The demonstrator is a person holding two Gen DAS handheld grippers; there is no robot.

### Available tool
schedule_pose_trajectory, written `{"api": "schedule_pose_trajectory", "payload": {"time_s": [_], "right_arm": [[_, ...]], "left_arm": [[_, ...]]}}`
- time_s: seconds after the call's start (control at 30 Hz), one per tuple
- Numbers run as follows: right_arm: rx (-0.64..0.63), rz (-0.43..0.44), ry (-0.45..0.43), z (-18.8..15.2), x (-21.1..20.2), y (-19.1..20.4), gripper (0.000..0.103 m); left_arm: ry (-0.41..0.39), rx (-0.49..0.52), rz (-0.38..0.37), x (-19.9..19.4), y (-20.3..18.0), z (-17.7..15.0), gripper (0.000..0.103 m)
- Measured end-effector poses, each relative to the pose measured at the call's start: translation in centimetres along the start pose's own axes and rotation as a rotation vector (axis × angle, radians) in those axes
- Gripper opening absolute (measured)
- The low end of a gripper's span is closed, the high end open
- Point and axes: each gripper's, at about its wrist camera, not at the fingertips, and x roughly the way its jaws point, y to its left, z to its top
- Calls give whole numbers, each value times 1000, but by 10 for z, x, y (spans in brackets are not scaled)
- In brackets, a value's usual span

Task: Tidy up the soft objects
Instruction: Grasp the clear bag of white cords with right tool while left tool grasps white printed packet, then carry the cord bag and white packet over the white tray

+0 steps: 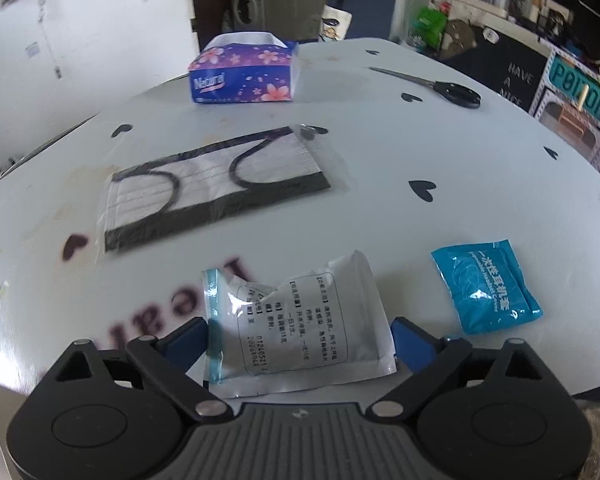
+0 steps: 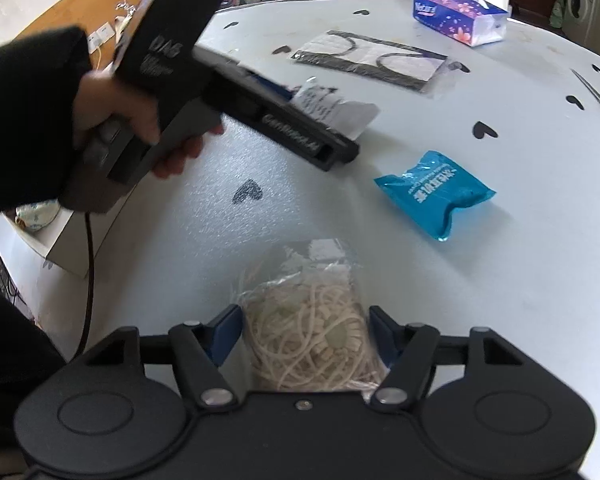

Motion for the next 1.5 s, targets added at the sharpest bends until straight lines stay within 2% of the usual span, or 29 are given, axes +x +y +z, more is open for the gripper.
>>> {"api": "schedule_pose_trajectory", "payload": {"time_s": [0.2, 0.47, 0.73, 0.93, 1.23, 1.5], "right_arm": [[35, -17, -16, -3, -4, -3, 66], [102, -59, -64, -10, -17, -12, 65], [176, -117, -167, -10, -44, -23, 64], [198, -130, -246, -2, -65, -21, 64], [169, -106, -303, 17, -74, 5, 64], [147, -94, -319, 27, -67, 54, 64]], "left_arm": [[-36, -102, 31, -12, 3, -8, 85], [-69, -180, 53, -32, 4, -22, 85], [-173, -284, 39, -83, -3, -32, 85], [-242, -362, 45, -127, -5, -47, 85], [-301, -493, 98, -189, 17, -91, 85], [-297, -527, 138, -220, 54, -135, 85]]}}
